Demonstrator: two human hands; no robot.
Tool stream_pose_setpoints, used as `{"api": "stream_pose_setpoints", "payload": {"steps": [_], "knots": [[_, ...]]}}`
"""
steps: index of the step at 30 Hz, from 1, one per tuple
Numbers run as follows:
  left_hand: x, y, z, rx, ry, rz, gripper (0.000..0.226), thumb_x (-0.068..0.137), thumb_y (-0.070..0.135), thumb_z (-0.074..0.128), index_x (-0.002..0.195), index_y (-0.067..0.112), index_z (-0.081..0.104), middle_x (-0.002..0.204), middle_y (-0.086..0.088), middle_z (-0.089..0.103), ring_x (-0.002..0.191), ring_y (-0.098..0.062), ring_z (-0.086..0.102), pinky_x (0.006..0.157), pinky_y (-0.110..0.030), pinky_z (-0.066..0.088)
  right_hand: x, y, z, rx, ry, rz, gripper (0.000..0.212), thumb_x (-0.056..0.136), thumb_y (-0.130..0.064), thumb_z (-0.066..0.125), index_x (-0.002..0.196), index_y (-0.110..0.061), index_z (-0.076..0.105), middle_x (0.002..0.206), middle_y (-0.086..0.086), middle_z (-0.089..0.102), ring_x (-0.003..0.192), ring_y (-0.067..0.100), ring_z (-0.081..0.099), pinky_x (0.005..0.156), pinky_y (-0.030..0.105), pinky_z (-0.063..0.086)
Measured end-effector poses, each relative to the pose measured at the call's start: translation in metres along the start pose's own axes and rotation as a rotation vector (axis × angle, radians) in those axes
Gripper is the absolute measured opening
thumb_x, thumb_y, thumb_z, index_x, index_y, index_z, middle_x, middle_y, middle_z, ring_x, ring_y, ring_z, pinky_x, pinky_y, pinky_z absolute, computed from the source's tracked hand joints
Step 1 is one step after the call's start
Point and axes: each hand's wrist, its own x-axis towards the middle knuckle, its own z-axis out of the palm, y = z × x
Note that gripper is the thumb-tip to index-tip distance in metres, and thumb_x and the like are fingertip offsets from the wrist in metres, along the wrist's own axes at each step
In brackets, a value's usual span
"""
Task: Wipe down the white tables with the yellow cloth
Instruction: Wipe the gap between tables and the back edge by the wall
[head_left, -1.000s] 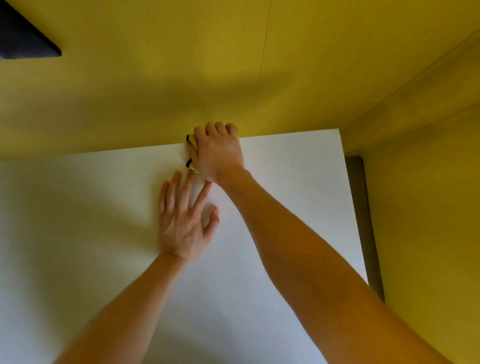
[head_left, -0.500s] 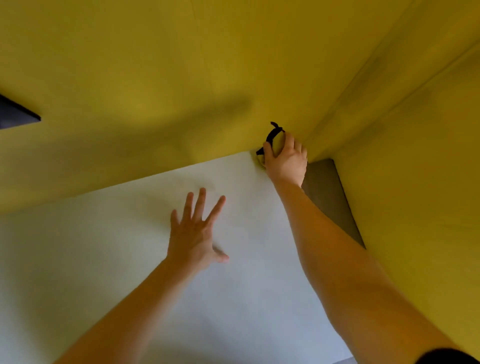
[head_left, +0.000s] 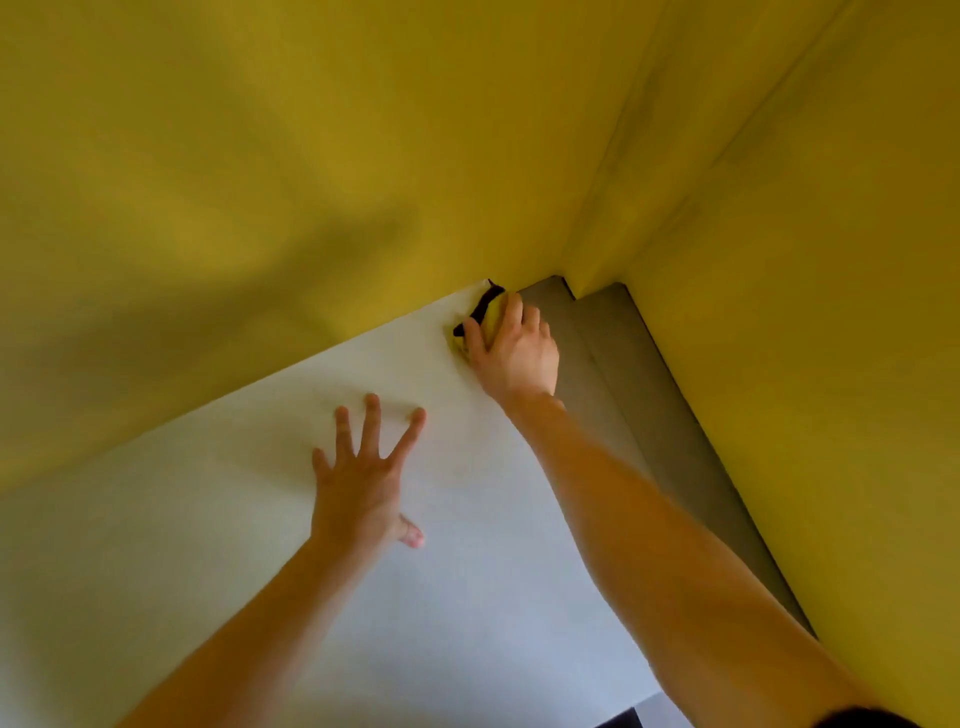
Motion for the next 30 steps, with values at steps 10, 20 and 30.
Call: {"api": "stream_pose_setpoints", "payload": {"steps": [10, 20, 30], "knots": [[0.0, 0.0, -0.001, -0.002, 0.015, 0.0, 0.169, 0.049, 0.075, 0.097, 0.16, 0.054, -0.029, 0.178, -0.009, -0.024, 0.166, -0.047, -0.011, 0.125, -0.07, 0.031, 0.014, 0.008, 0.01, 0.136, 0.014, 0.016, 0.065, 0.102, -0.066, 0.057, 0.13, -0.008, 0.057, 0.121, 0.018, 0.066, 0.113, 0.042, 0.062, 0.086, 0.047, 0.051], [0.006, -0.004, 0.003, 0.055, 0.026, 0.014, 0.163, 0.051, 0.076, 0.096, 0.163, 0.055, -0.02, 0.179, -0.009, -0.02, 0.165, -0.047, -0.006, 0.12, -0.069, 0.038, -0.145, 0.095, -0.021, 0.046, 0.094, 0.124, 0.061, 0.103, -0.07, 0.053, 0.127, -0.014, 0.06, 0.111, 0.011, 0.068, 0.097, 0.035, 0.062, 0.081, 0.043, 0.053], [-0.085, -0.014, 0.067, -0.343, 0.161, 0.218, 0.07, 0.094, 0.044, 0.079, 0.156, 0.027, 0.052, 0.158, 0.002, 0.053, 0.149, -0.021, 0.047, 0.12, -0.038, 0.041, -0.235, 0.125, -0.098, -0.099, 0.177, 0.141, 0.051, 0.099, -0.059, 0.068, 0.124, -0.015, 0.061, 0.103, 0.008, 0.073, 0.088, 0.032, 0.069, 0.07, 0.043, 0.06]]}}
